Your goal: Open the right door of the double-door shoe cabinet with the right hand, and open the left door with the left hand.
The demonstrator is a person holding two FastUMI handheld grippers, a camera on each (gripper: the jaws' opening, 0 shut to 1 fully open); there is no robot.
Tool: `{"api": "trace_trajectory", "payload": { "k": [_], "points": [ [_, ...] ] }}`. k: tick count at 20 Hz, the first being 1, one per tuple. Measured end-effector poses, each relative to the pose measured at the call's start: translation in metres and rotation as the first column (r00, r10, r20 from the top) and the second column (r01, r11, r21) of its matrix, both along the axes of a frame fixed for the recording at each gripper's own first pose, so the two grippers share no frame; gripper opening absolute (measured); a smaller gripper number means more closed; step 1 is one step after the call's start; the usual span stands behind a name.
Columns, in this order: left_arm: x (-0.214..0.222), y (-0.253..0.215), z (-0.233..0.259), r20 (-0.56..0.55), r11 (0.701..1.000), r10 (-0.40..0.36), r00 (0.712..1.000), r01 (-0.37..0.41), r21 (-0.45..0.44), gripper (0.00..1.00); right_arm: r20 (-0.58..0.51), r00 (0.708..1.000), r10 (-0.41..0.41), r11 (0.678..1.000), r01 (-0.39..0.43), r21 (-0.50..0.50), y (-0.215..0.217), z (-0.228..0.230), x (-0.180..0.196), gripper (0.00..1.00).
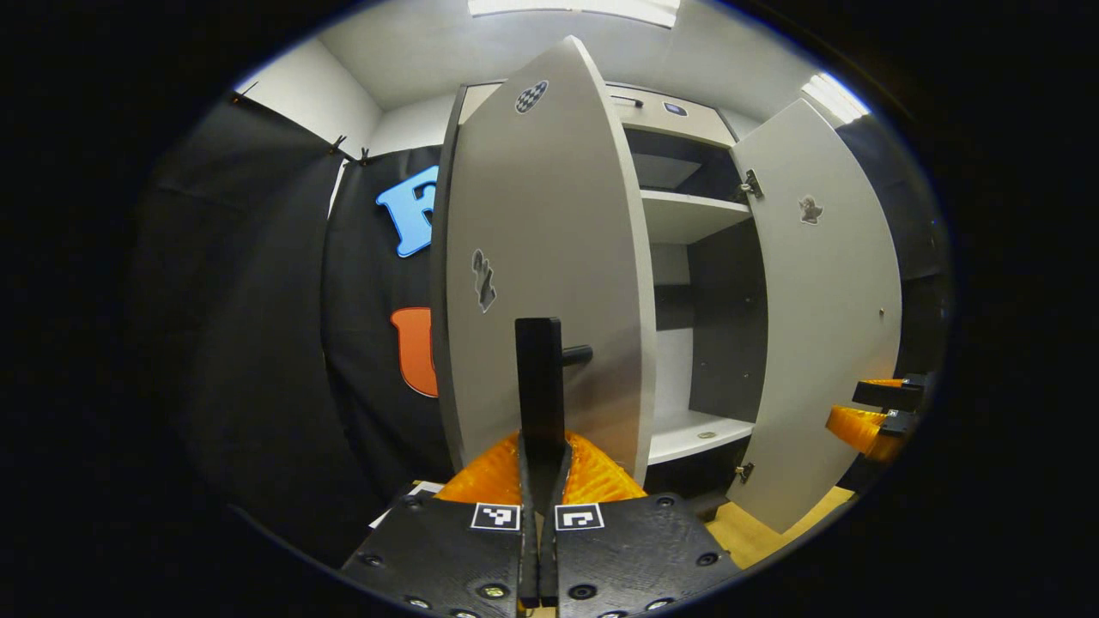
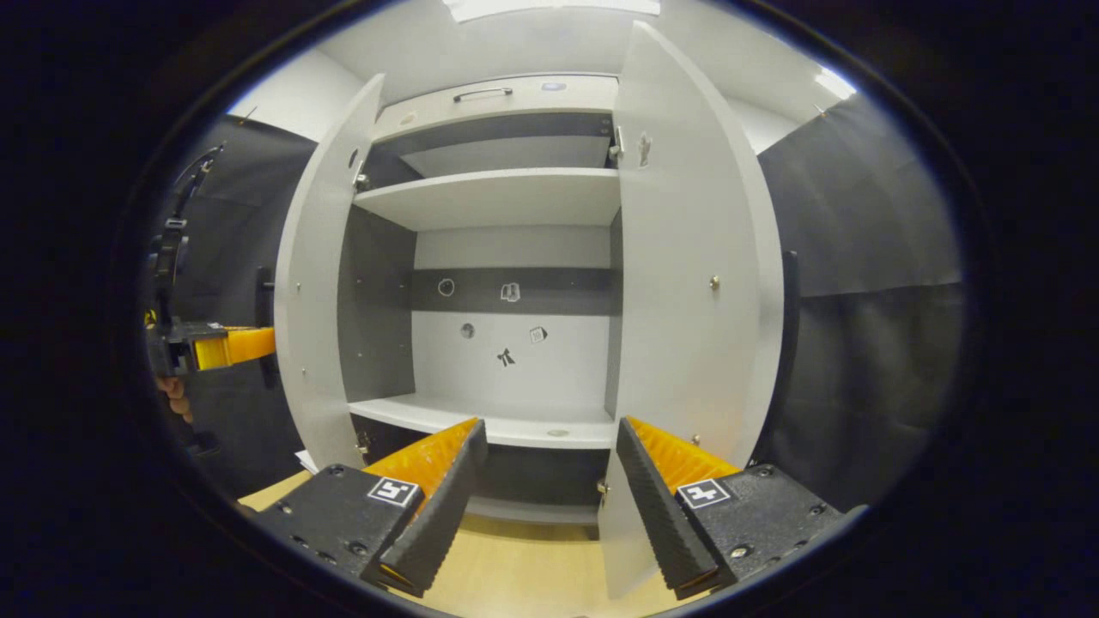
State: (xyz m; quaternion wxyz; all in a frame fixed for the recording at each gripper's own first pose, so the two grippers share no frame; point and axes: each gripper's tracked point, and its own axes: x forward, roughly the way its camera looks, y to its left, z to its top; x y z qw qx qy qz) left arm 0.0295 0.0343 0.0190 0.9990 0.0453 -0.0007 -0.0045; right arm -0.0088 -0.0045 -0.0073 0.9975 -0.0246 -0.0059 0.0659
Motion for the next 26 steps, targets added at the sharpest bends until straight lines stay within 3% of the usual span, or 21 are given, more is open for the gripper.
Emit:
{"api": "trace_trajectory", "payload": {
  "k": [5, 11, 15, 18, 22, 26],
  "points": [
    [-0.011, 0.025, 0.001, 0.007, 0.999, 0.046, 0.999, -0.046, 0.025, 0.0, -0.012, 1.0, -0.013, 1.0, 0.013, -0.001, -0.002, -0.005, 0.003, 0.95],
    [-0.021, 0.063, 0.001, 0.005, 0.998, 0.061, 0.998, -0.061, -0.009, 0.0, -0.004, 1.0, -0.012, 1.0, 0.012, 0.004, 0.004, -0.002, 0.007, 0.95],
    [-0.026, 0.103, 0.005, 0.032, 0.99, 0.14, 0.99, -0.14, 0.0, 0.0, -0.007, 1.0, -0.006, 1.0, 0.006, -0.006, 0.011, -0.005, 0.008, 0.95],
    [-0.026, 0.118, 0.004, 0.029, 0.992, 0.098, 0.995, -0.095, -0.077, 0.0, -0.017, 1.0, -0.015, 1.0, 0.015, -0.009, 0.009, -0.009, 0.011, 0.95],
    [-0.026, 0.127, 0.004, 0.032, 0.997, 0.039, 0.999, -0.037, -0.061, 0.0, -0.021, 0.999, -0.024, 1.0, 0.024, -0.008, 0.008, -0.009, 0.014, 0.95],
    [-0.051, 0.129, -0.004, 0.005, 0.998, 0.057, 0.998, -0.057, -0.038, 0.0, -0.018, 1.0, -0.013, 1.0, 0.013, -0.014, 0.011, -0.008, 0.012, 0.95]
  ]
}}
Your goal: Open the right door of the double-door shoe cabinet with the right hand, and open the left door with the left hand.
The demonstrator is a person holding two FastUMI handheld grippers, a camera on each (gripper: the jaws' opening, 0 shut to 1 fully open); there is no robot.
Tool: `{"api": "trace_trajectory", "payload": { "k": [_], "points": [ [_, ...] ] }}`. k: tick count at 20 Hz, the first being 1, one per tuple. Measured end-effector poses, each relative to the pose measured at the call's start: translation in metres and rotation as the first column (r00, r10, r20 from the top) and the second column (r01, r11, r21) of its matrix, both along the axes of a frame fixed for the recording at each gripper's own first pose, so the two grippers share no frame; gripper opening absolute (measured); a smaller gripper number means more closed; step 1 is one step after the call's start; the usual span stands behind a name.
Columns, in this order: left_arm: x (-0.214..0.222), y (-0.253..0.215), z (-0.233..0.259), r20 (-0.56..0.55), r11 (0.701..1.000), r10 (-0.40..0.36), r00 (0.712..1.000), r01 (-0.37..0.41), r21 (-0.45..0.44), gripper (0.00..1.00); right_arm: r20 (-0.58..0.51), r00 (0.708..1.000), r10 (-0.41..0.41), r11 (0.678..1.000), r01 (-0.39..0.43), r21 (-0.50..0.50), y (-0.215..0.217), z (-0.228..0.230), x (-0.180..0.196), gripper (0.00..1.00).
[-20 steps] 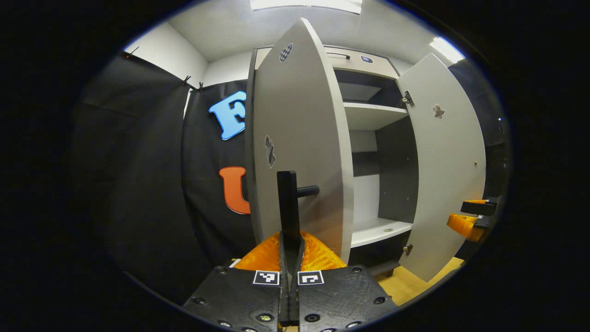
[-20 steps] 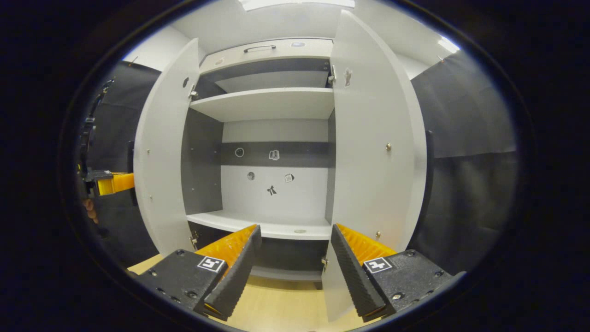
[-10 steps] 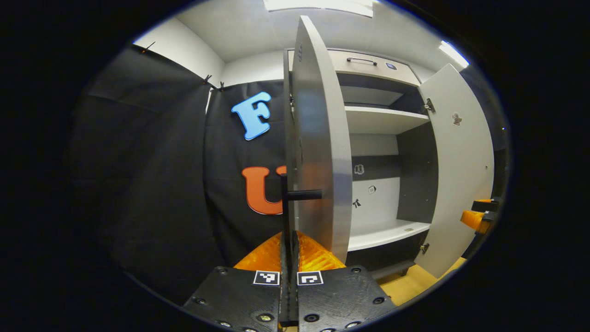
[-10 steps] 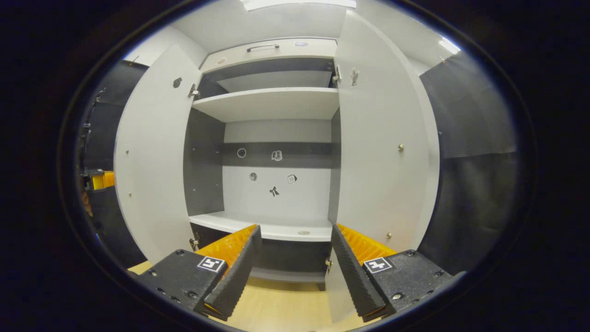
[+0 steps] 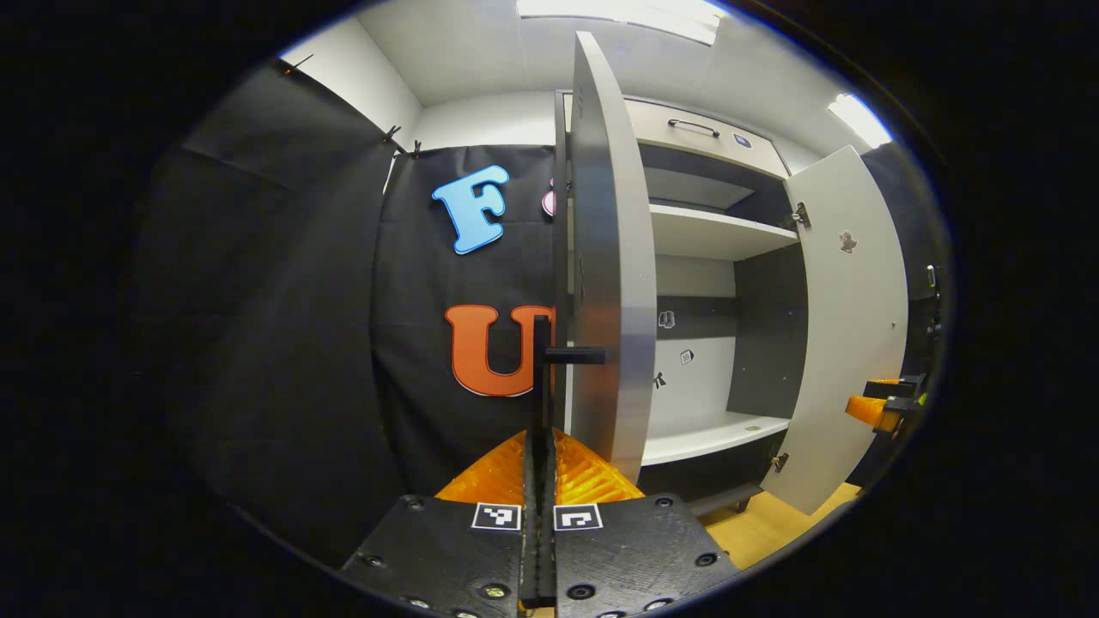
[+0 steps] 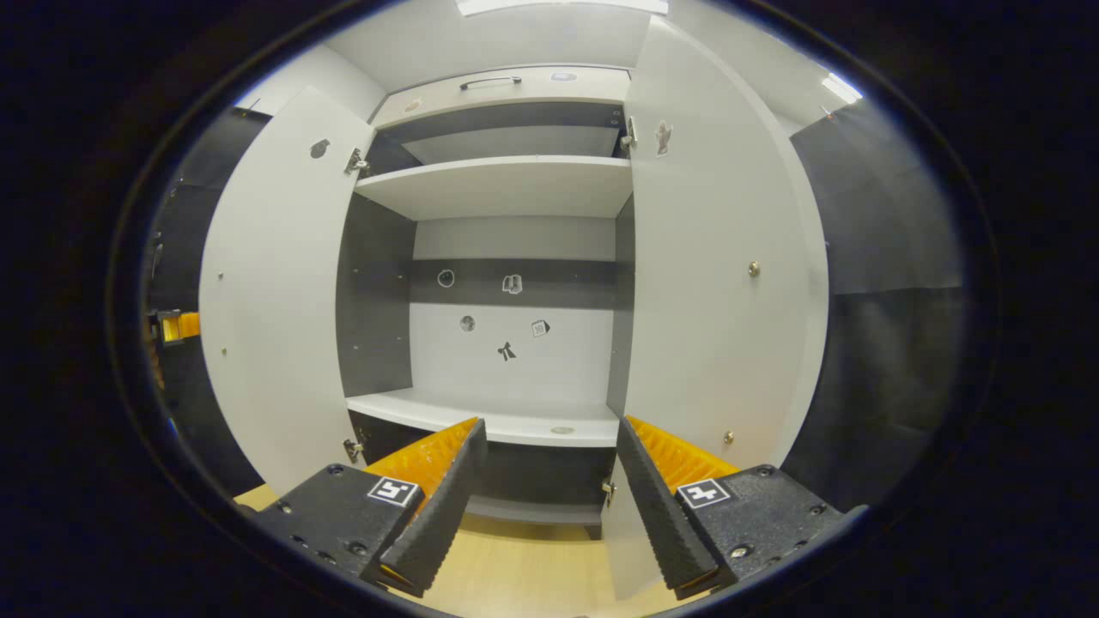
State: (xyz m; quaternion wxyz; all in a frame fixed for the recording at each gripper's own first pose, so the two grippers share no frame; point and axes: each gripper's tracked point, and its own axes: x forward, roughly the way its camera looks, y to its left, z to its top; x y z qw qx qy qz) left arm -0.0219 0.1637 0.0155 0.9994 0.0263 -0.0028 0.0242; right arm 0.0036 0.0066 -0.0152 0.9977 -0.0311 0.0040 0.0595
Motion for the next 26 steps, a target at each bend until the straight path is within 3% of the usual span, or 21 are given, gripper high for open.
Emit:
{"api": "trace_trajectory", "payload": {
  "k": [1, 2, 5, 9, 11, 13, 14, 15, 18, 19, 20, 22, 24, 26],
  "points": [
    [-0.013, -0.006, 0.001, 0.008, 1.0, -0.01, 1.0, 0.01, 0.011, 0.11, -0.001, 1.0, 0.001, 1.0, -0.001, -0.001, 0.0, 0.0, 0.0, 0.95],
    [-0.024, -0.019, 0.005, 0.02, 0.999, -0.039, 0.999, 0.039, 0.004, 0.0, -0.003, 1.0, -0.002, 1.0, 0.002, -0.002, -0.001, -0.001, 0.0, 0.95],
    [-0.034, -0.069, 0.02, 0.089, 0.992, -0.1, 0.991, 0.107, -0.072, 0.0, 0.002, 1.0, -0.005, 1.0, 0.005, -0.012, -0.001, 0.0, 0.0, 0.95],
    [0.006, -0.119, -0.004, 0.049, 0.987, -0.1, 0.994, 0.105, -0.123, 0.0, -0.003, 1.0, 0.005, 1.0, -0.005, -0.005, 0.0, -0.002, -0.001, 0.96],
    [0.029, -0.128, -0.014, 0.033, 0.995, -0.05, 0.998, 0.052, -0.083, 0.0, -0.011, 1.0, 0.004, 1.0, -0.004, -0.008, -0.001, -0.003, -0.003, 0.95],
    [0.042, -0.151, -0.02, 0.051, 0.997, -0.063, 0.997, 0.066, -0.049, 0.0, -0.012, 1.0, -0.004, 1.0, 0.004, -0.012, -0.004, -0.004, -0.007, 0.95],
    [0.045, -0.164, -0.027, 0.04, 0.995, -0.087, 0.995, 0.089, -0.051, 0.11, -0.01, 1.0, -0.009, 1.0, 0.009, -0.012, -0.006, -0.005, -0.01, 0.95],
    [0.049, -0.177, -0.034, 0.028, 0.991, -0.113, 0.993, 0.115, -0.062, 0.0, -0.006, 1.0, -0.013, 1.0, 0.013, -0.011, -0.011, -0.009, -0.02, 0.95],
    [0.055, -0.198, -0.038, 0.035, 0.982, -0.155, 0.987, 0.157, -0.101, 0.0, 0.005, 1.0, -0.028, 1.0, 0.028, -0.013, -0.018, -0.004, -0.024, 0.95],
    [0.055, -0.196, -0.037, 0.043, 0.984, -0.142, 0.989, 0.146, -0.102, 0.18, 0.009, 0.999, -0.035, 0.999, 0.035, -0.014, -0.021, -0.003, -0.023, 0.95],
    [0.054, -0.193, -0.036, 0.046, 0.987, -0.125, 0.991, 0.129, -0.094, 0.25, 0.01, 0.999, -0.04, 0.999, 0.04, -0.012, -0.024, -0.002, -0.023, 0.95],
    [0.054, -0.195, -0.04, 0.022, 0.99, -0.121, 0.992, 0.122, -0.064, 0.29, 0.006, 0.999, -0.042, 0.999, 0.042, -0.004, -0.026, -0.003, -0.023, 0.95],
    [0.053, -0.195, -0.038, 0.022, 0.993, -0.112, 0.993, 0.113, -0.034, 0.92, 0.004, 0.999, -0.042, 0.999, 0.042, 0.0, -0.026, -0.005, -0.022, 0.95],
    [0.05, -0.195, -0.034, 0.031, 0.994, -0.11, 0.993, 0.111, -0.018, 0.87, 0.006, 0.999, -0.04, 0.999, 0.04, 0.004, -0.025, -0.005, -0.021, 0.95]
  ]
}}
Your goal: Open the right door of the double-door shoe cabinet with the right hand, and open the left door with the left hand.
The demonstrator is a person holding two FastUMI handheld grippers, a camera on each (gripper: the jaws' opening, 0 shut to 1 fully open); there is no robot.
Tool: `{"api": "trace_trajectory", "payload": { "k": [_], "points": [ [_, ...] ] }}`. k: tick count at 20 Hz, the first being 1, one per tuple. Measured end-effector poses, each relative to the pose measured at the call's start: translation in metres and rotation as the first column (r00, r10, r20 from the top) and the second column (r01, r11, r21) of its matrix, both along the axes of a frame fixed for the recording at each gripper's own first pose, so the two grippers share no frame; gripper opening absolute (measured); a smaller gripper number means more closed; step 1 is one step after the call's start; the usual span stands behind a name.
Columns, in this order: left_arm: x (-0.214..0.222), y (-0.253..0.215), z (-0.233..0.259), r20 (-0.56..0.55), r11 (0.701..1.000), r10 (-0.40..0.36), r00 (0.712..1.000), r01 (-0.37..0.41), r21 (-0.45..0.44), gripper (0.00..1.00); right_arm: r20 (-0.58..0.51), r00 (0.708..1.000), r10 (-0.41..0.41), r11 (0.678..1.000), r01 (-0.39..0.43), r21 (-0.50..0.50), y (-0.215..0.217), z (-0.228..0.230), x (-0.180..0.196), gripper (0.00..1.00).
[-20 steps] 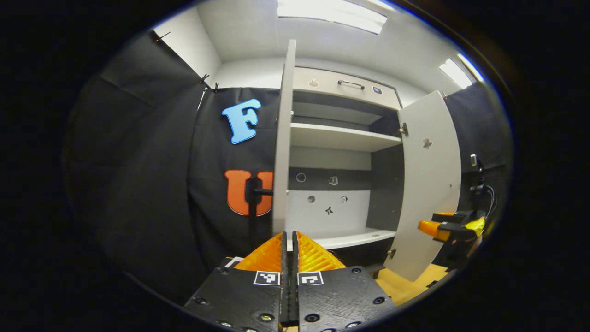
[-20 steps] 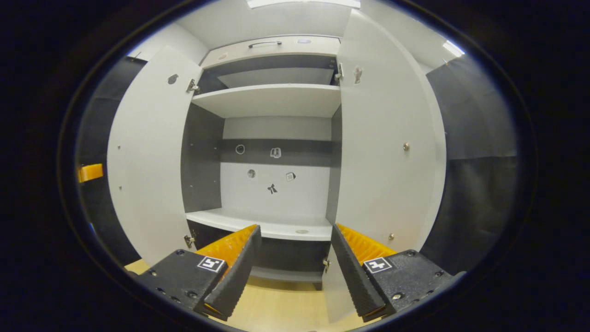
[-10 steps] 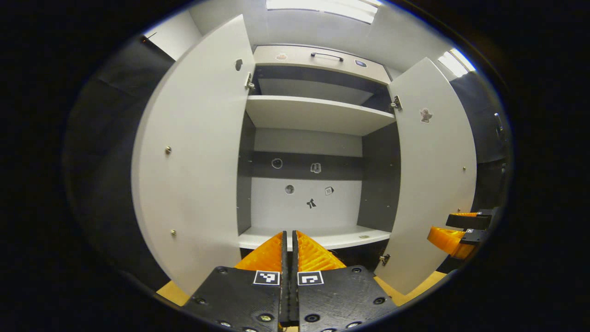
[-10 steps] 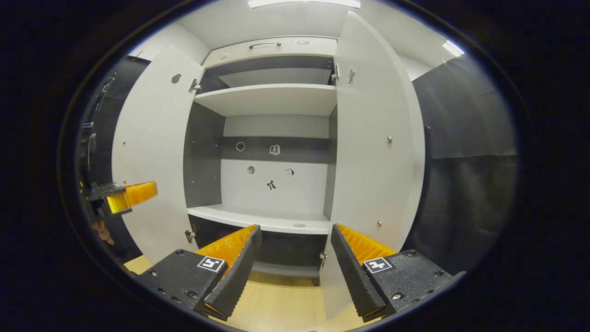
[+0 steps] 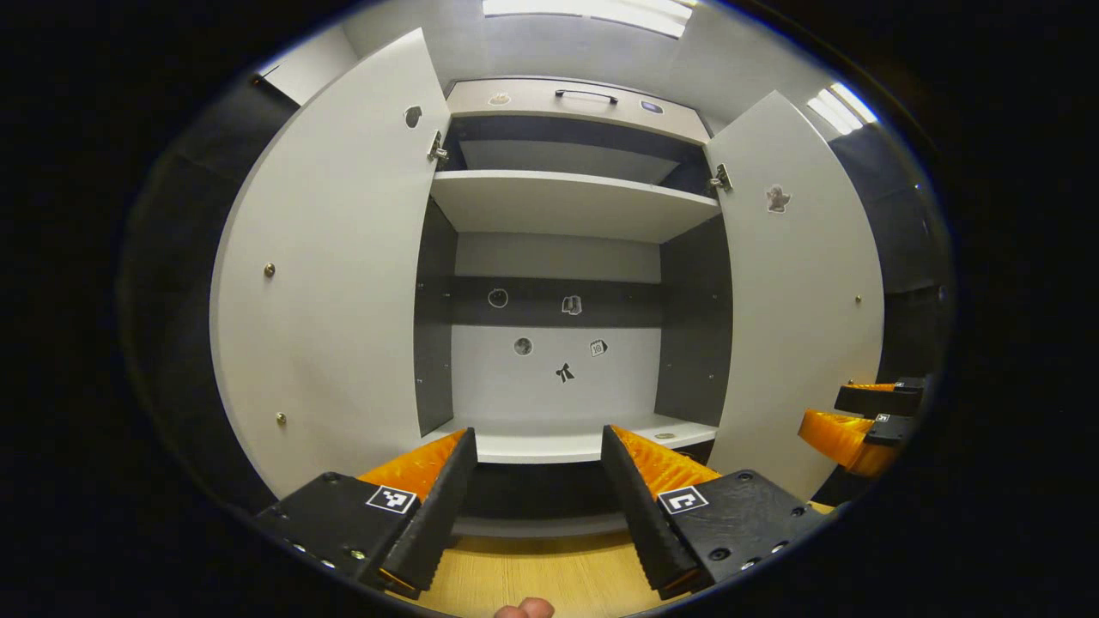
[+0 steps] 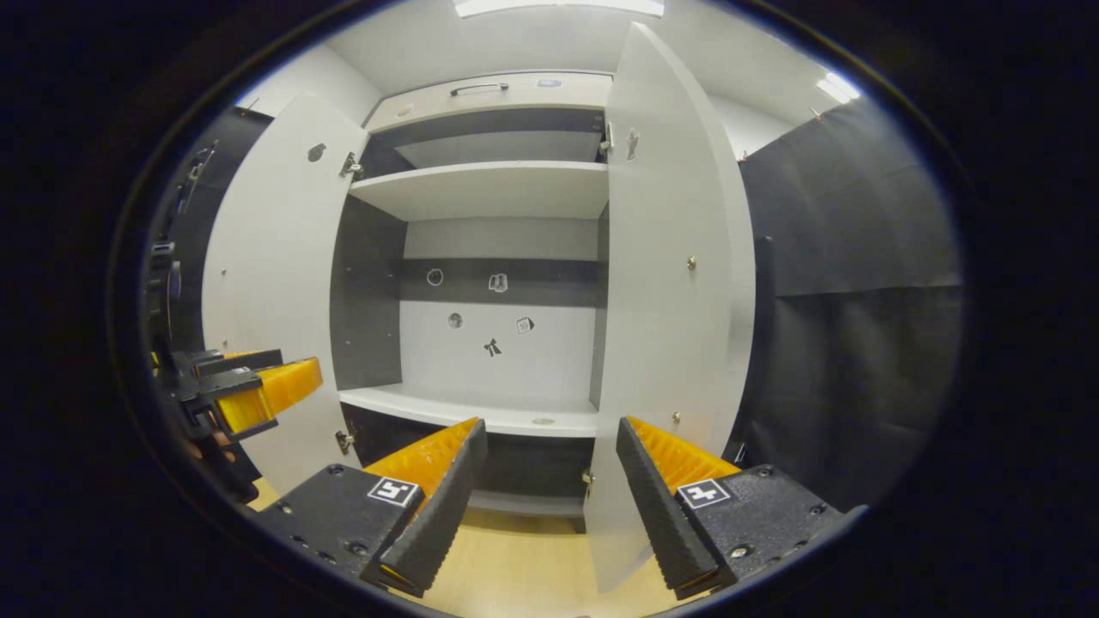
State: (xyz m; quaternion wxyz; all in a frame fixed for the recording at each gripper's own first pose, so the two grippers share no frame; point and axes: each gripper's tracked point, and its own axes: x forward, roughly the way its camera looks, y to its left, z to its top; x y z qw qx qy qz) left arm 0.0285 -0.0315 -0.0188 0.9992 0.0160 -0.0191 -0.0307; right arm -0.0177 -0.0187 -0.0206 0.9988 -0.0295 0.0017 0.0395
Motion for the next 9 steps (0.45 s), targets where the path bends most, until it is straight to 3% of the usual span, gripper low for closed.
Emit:
{"api": "trace_trajectory", "payload": {
  "k": [9],
  "points": [
    [-0.008, 0.013, 0.003, 0.008, 0.999, 0.043, 0.999, -0.043, 0.001, 0.87, 0.008, 1.0, 0.012, 1.0, -0.012, 0.009, 0.002, -0.001, -0.002, 0.95]
  ]
}}
